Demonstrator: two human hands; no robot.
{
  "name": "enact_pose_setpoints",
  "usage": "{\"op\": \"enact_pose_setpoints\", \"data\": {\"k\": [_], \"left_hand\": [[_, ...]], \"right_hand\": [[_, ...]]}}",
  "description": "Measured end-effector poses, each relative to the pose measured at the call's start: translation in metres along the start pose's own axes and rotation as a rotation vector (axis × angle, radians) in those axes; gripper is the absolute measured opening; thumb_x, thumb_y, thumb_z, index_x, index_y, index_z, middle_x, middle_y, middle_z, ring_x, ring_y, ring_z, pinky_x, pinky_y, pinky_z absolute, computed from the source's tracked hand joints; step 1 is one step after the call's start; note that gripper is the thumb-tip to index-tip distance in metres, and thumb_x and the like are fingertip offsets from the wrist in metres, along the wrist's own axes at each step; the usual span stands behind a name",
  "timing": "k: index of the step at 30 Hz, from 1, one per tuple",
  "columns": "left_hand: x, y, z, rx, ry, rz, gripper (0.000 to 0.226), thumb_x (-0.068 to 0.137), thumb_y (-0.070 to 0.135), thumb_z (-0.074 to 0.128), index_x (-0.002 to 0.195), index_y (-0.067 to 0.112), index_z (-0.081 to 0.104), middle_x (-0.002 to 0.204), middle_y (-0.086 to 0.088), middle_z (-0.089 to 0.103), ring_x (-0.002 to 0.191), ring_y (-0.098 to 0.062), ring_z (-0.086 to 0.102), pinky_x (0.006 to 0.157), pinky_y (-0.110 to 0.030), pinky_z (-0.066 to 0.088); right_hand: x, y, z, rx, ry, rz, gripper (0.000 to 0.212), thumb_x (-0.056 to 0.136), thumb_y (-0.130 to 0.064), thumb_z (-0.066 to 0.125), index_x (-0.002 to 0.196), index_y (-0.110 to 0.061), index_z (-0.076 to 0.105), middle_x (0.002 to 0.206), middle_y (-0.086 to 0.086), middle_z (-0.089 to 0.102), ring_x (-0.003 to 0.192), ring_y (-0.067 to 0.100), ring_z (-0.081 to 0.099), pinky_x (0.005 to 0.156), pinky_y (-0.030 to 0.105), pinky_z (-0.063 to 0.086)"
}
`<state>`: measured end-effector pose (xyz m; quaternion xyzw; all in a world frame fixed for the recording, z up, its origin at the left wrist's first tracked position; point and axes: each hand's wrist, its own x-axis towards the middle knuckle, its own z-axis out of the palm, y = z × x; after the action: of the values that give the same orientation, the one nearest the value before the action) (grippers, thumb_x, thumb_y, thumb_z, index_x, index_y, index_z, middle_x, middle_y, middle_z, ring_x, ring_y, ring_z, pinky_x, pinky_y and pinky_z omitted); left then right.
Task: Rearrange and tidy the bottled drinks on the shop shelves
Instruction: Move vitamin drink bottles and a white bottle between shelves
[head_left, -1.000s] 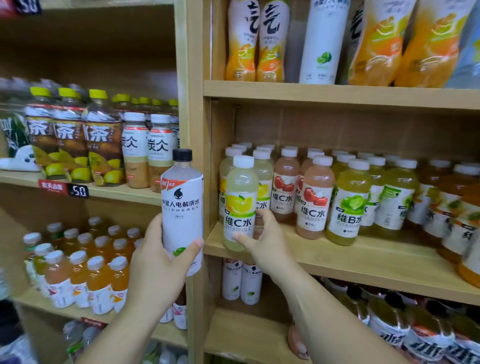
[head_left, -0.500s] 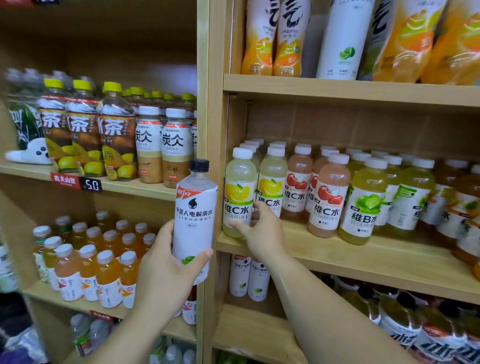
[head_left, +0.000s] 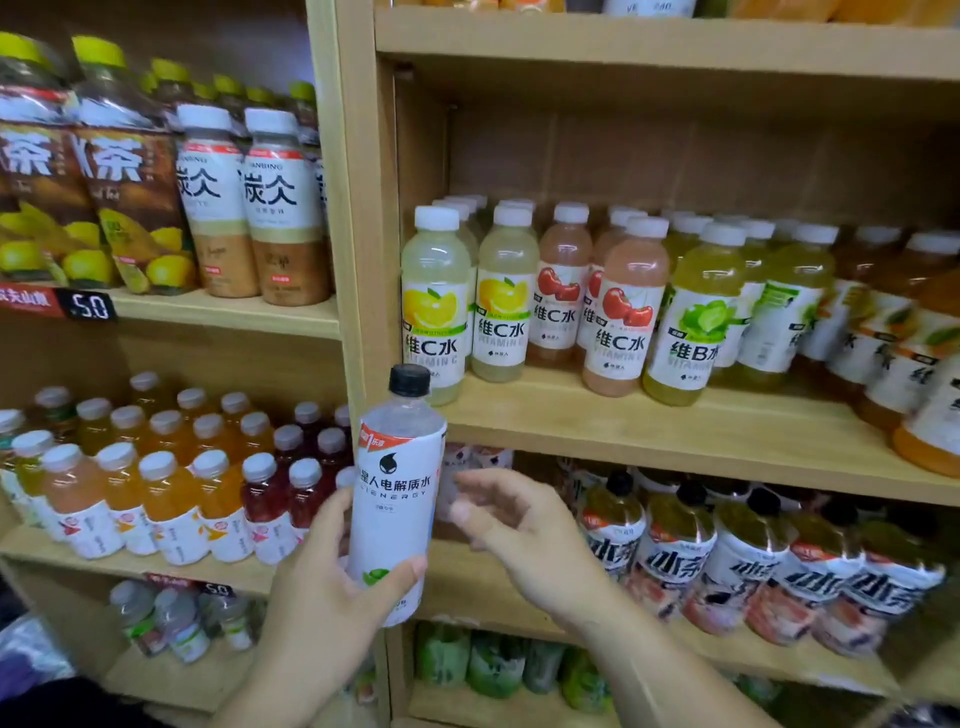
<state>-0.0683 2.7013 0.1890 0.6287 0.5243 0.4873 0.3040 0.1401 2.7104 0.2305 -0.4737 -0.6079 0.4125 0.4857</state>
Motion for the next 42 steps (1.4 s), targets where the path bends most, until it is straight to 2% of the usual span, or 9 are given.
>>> {"op": "enact_pose_setpoints", "data": {"k": [6, 9, 15, 21, 26, 31, 33, 37, 42], "left_hand": [[-0.024, -0.04, 0.043, 0.004, -0.159, -0.162, 0.072, 0.057, 0.053, 0.085, 0.121, 0.058, 0.051, 0.114, 0.028, 0.069, 0.102, 0.001, 0.069, 0.089, -0.041, 0.058], [-0.024, -0.054, 0.059, 0.047, -0.225, -0.195, 0.073, 0.057, 0.053, 0.083, 0.122, 0.056, 0.05, 0.109, 0.029, 0.071, 0.097, 0.002, 0.069, 0.084, -0.039, 0.059], [-0.009, -0.076, 0.077, 0.106, -0.306, -0.254, 0.075, 0.06, 0.059, 0.079, 0.128, 0.049, 0.049, 0.109, 0.026, 0.071, 0.098, -0.002, 0.07, 0.084, -0.041, 0.059], [0.024, -0.098, 0.091, 0.085, -0.308, -0.273, 0.057, 0.092, 0.025, 0.071, 0.143, 0.036, 0.051, 0.115, 0.01, 0.073, 0.086, -0.005, 0.073, 0.088, -0.037, 0.058], [0.035, -0.138, 0.107, 0.086, -0.323, -0.374, 0.079, 0.083, 0.034, 0.044, 0.15, 0.063, 0.012, 0.124, -0.001, 0.069, 0.105, -0.021, 0.069, 0.092, -0.047, 0.056], [0.03, -0.134, 0.116, 0.031, -0.304, -0.451, 0.078, 0.101, 0.007, 0.048, 0.16, 0.04, 0.008, 0.144, -0.003, 0.057, 0.122, -0.023, 0.062, 0.099, -0.037, 0.049], [0.032, -0.138, 0.119, 0.008, -0.328, -0.46, 0.08, 0.1, 0.001, 0.046, 0.161, 0.033, 0.006, 0.157, 0.0, 0.042, 0.139, -0.013, 0.047, 0.109, -0.031, 0.043], [0.046, -0.142, 0.125, 0.106, -0.319, -0.395, 0.087, 0.096, 0.002, 0.049, 0.161, 0.032, 0.0, 0.167, 0.0, 0.022, 0.151, -0.02, 0.031, 0.117, -0.047, 0.038], [0.067, -0.129, 0.135, 0.273, -0.384, -0.393, 0.084, 0.097, 0.001, 0.046, 0.162, 0.017, -0.004, 0.17, -0.003, 0.008, 0.154, -0.023, 0.021, 0.117, -0.032, 0.027]], "right_hand": [[-0.023, 0.056, 0.014, 0.047, 0.009, 0.21, 0.027, 0.089, -0.003, 0.075, 0.114, -0.003, 0.066, 0.098, 0.005, 0.076, 0.082, 0.005, 0.072, 0.072, 0.023, 0.058], [-0.015, 0.075, 0.015, 0.017, 0.046, 0.239, 0.036, 0.084, -0.012, 0.083, 0.116, -0.007, 0.068, 0.106, 0.007, 0.078, 0.097, 0.02, 0.075, 0.083, 0.031, 0.061], [0.005, 0.113, 0.014, -0.054, 0.058, 0.305, 0.036, 0.079, -0.033, 0.085, 0.11, -0.02, 0.072, 0.107, 0.001, 0.078, 0.102, 0.023, 0.074, 0.09, 0.054, 0.059], [0.041, 0.141, 0.016, -0.209, 0.089, 0.294, 0.044, 0.078, -0.022, 0.087, 0.115, -0.022, 0.064, 0.113, 0.0, 0.075, 0.102, 0.016, 0.072, 0.092, 0.041, 0.059], [0.081, 0.166, 0.025, -0.252, 0.107, 0.268, 0.056, 0.069, -0.043, 0.086, 0.114, -0.017, 0.067, 0.113, 0.0, 0.075, 0.102, 0.014, 0.072, 0.092, 0.044, 0.059], [0.099, 0.177, 0.033, -0.257, 0.099, 0.215, 0.047, 0.08, -0.024, 0.087, 0.12, -0.02, 0.063, 0.117, 0.0, 0.074, 0.106, 0.011, 0.07, 0.095, 0.037, 0.057], [0.104, 0.18, 0.039, -0.295, 0.125, 0.193, 0.056, 0.076, -0.039, 0.087, 0.123, -0.021, 0.065, 0.116, 0.0, 0.073, 0.106, 0.014, 0.069, 0.095, 0.04, 0.057], [0.118, 0.191, 0.048, -0.42, 0.246, 0.16, 0.079, 0.066, -0.067, 0.075, 0.127, -0.02, 0.06, 0.12, 0.004, 0.067, 0.112, 0.024, 0.063, 0.094, 0.044, 0.055], [0.128, 0.19, 0.05, -0.446, 0.298, 0.181, 0.067, 0.074, -0.039, 0.088, 0.126, -0.011, 0.057, 0.119, 0.01, 0.063, 0.111, 0.028, 0.061, 0.093, 0.042, 0.054]]}}
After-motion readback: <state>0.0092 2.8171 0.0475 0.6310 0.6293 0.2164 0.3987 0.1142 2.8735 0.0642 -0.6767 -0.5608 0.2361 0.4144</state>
